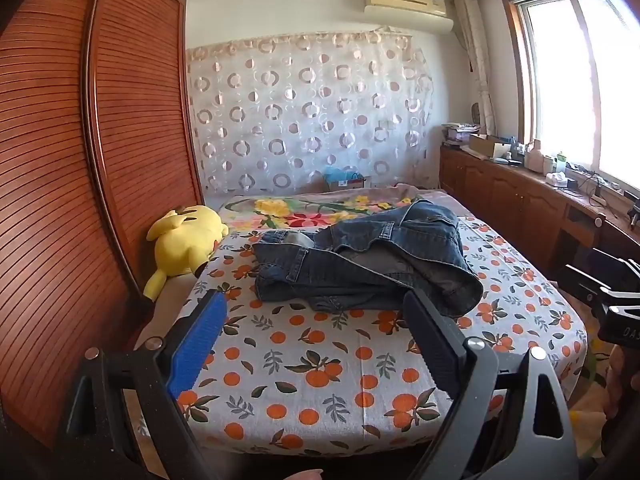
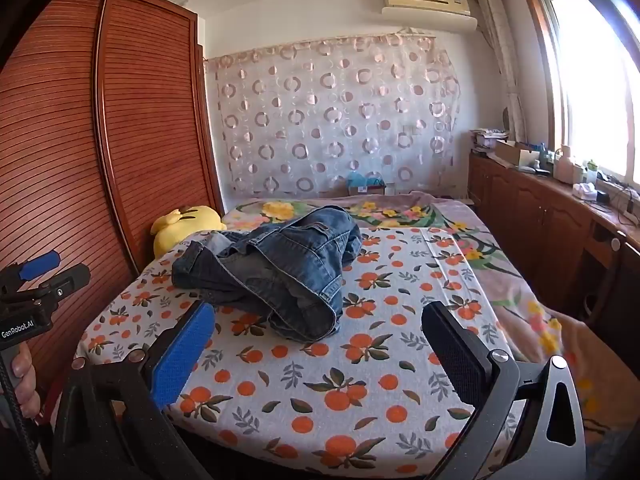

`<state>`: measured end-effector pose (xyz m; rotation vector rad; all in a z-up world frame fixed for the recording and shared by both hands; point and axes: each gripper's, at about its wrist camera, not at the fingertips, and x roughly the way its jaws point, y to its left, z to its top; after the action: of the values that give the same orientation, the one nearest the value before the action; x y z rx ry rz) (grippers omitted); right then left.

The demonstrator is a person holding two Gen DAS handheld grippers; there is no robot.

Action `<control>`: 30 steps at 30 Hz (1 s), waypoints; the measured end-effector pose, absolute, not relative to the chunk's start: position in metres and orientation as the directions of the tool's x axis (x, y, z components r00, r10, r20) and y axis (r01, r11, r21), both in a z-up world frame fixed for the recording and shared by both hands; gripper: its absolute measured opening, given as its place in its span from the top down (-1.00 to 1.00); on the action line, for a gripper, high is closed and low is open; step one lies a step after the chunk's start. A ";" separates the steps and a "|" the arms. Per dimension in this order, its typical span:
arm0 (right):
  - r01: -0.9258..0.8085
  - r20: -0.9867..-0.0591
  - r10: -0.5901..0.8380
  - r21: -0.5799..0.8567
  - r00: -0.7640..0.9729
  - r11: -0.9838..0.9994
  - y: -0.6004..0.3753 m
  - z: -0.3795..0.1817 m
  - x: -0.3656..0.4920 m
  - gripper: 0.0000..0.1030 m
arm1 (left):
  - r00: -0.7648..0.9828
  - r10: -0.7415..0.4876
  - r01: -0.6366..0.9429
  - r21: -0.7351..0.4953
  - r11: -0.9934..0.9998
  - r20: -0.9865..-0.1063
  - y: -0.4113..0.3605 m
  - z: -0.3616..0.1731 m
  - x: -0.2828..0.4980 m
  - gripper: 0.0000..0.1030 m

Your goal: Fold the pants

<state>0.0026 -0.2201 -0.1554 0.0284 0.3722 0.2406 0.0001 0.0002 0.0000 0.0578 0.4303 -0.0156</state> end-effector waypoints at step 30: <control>-0.202 -0.361 0.205 0.046 0.910 0.978 -0.220 -0.156 0.001 -1.00 | 0.913 -0.001 0.026 0.057 0.998 -0.407 0.002 0.000 -0.001 -0.76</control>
<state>0.0012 -0.2199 -0.1562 0.0078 0.3731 0.2100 -0.0012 0.0020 -0.0002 0.0616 0.4193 -0.0138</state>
